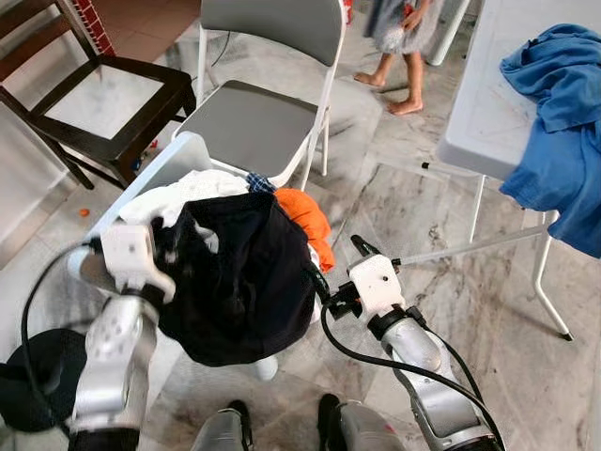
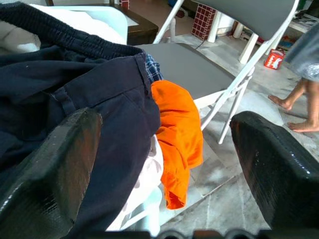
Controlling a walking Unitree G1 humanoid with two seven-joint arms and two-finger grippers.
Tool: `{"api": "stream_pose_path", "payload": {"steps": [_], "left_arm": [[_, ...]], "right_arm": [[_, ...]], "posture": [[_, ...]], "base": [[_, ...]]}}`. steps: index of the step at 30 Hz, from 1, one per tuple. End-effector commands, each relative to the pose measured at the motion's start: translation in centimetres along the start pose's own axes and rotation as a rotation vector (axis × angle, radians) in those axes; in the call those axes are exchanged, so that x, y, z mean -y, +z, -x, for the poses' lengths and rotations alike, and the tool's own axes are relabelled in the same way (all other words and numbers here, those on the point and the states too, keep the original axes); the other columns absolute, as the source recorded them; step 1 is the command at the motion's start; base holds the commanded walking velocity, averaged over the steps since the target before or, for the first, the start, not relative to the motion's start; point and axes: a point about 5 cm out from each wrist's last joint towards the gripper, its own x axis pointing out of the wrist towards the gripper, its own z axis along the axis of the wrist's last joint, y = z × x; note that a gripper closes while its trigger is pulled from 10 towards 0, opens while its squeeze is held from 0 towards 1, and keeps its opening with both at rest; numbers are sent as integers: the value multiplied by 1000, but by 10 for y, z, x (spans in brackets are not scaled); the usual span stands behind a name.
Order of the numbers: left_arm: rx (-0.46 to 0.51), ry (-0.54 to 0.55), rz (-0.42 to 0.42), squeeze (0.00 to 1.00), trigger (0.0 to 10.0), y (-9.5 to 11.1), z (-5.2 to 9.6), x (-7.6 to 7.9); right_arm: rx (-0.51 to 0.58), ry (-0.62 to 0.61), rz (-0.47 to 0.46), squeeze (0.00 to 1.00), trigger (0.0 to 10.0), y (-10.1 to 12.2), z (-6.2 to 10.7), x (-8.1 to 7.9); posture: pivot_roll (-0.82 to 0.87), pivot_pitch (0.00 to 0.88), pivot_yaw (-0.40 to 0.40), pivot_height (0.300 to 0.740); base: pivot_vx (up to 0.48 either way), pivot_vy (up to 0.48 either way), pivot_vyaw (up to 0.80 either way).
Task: Hang hanger
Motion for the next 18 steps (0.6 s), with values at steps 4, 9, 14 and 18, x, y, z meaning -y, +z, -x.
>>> {"api": "stream_pose_path", "payload": {"steps": [4,9,14,18], "left_arm": [[-48,60,15,1000,10000,-1,-6,0],[-213,135,84,1000,10000,-19,-7,5],[-295,53,123,1000,10000,-20,-14,28],[-353,30,116,1000,10000,-24,-13,38]], "right_arm": [[1,12,5,0,10000,0,2,-3],[2,10,9,0,10000,1,3,-3],[-1,11,10,0,10000,0,3,-2],[1,18,13,0,10000,1,2,-4]], "posture": [[-13,278,-25,740],[-20,279,-24,740],[-20,280,-26,740],[-22,281,-25,740]], "base": [[0,0,0],[0,0,0],[0,0,0],[0,0,0]]}}
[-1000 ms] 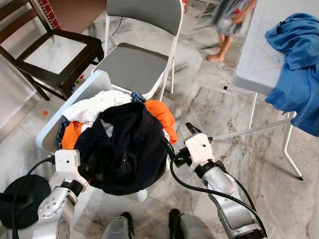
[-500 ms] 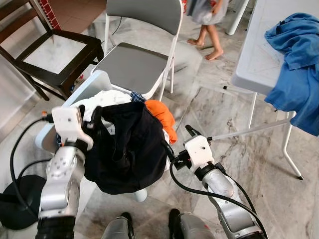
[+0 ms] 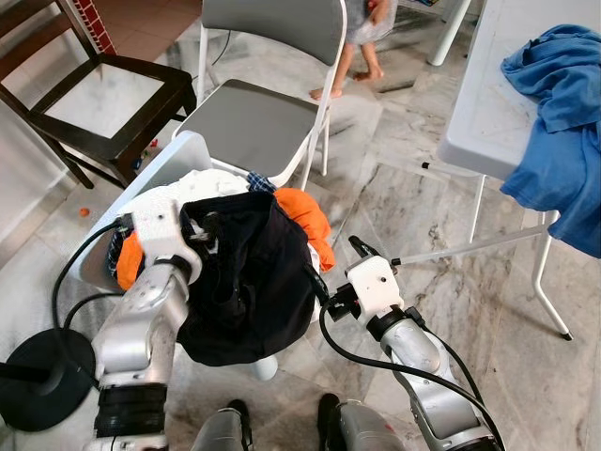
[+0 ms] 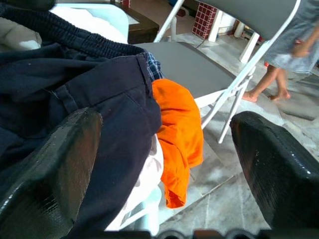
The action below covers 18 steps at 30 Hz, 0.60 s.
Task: Hang hanger
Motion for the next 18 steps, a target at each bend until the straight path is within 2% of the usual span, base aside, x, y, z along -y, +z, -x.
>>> {"api": "stream_pose_path", "payload": {"steps": [1,6,8,14,18], "left_arm": [[-54,23,-9,1000,10000,-9,2,-3],[-127,67,-4,1000,10000,-14,1,-9],[-135,75,-9,0,10000,-12,2,-11],[-202,144,-35,0,10000,-18,13,-27],[-250,169,-14,0,10000,-25,17,-30]], "right_arm": [[5,17,5,0,10000,2,2,-4],[4,20,5,0,10000,2,2,-4],[1,20,6,0,10000,1,3,-5],[-7,21,2,0,10000,-1,4,-6],[-7,24,0,0,10000,-1,3,-7]], "posture": [[-22,280,-25,740],[-24,285,-24,740],[-24,286,-23,740],[-17,287,-18,740],[-11,288,-16,740]], "base": [[0,0,0],[0,0,0],[0,0,0],[0,0,0],[0,0,0]]}}
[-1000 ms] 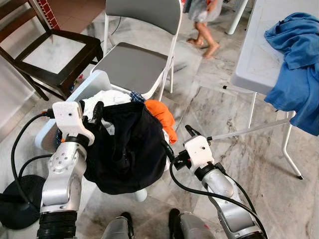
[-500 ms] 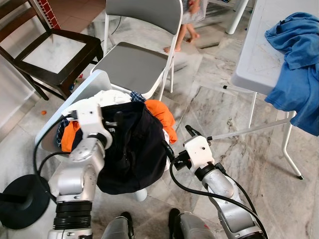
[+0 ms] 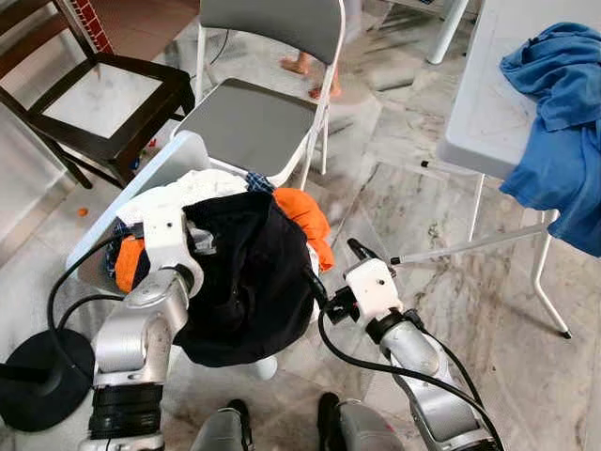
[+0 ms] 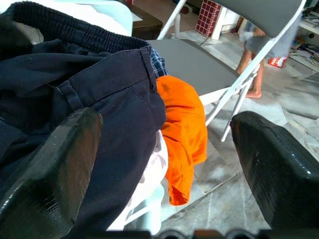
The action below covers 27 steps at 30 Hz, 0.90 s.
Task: Hang hanger
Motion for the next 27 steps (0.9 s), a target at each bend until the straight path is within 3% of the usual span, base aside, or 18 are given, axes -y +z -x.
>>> {"api": "stream_pose_path", "payload": {"steps": [1,7,10,18,23,27], "left_arm": [[-45,38,10,0,10000,-8,3,-7],[-67,32,19,0,10000,-13,10,-10],[-89,38,41,0,0,-21,15,-15],[-137,36,34,0,0,-41,24,-27],[-174,96,-4,0,0,-59,29,-47],[-142,138,-6,0,0,-66,25,-56]], "right_arm": [[0,14,-2,0,10000,0,2,-4],[-1,21,-2,0,10000,0,1,-5],[-3,24,-2,0,10000,-1,0,-5],[-7,27,-2,0,10000,-2,0,-6],[-11,29,1,0,10000,-3,0,-6],[-10,33,2,0,10000,-3,-1,-6]], "posture": [[-11,288,-16,740],[-4,288,-17,740],[-2,289,-16,740],[0,282,-14,740],[3,277,-15,740],[6,274,-18,740]], "base": [[0,0,0],[0,0,0],[0,0,0],[0,0,0],[0,0,0],[0,0,0]]}}
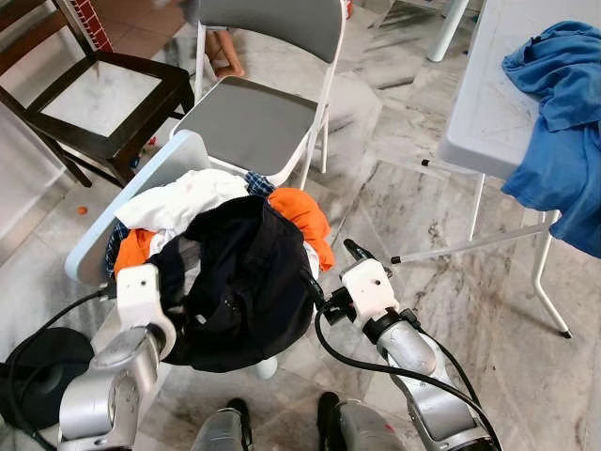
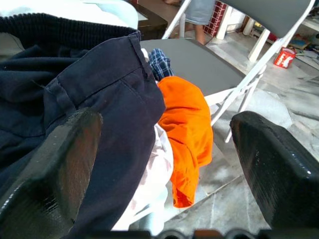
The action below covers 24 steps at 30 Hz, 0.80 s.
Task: Hang hanger
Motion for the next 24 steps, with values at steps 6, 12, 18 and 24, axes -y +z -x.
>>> {"api": "stream_pose_path", "payload": {"steps": [6,12,18,24], "left_arm": [[32,42,-18,0,0,-7,-3,-6],[122,11,3,0,0,-3,-7,-2],[203,-11,-7,0,0,6,-13,3],[348,-60,15,0,0,26,-17,17]], "right_arm": [[-10,16,3,0,10000,-4,1,-2],[-10,10,5,0,10000,-3,2,-1],[-12,1,6,0,10000,-4,2,0],[-10,-5,11,0,10000,-3,2,3]], "posture": [[0,270,-20,740],[-4,268,-19,740],[-13,270,-20,740],[-19,270,-29,740]], "base": [[0,0,0],[0,0,0],[0,0,0],[0,0,0]]}}
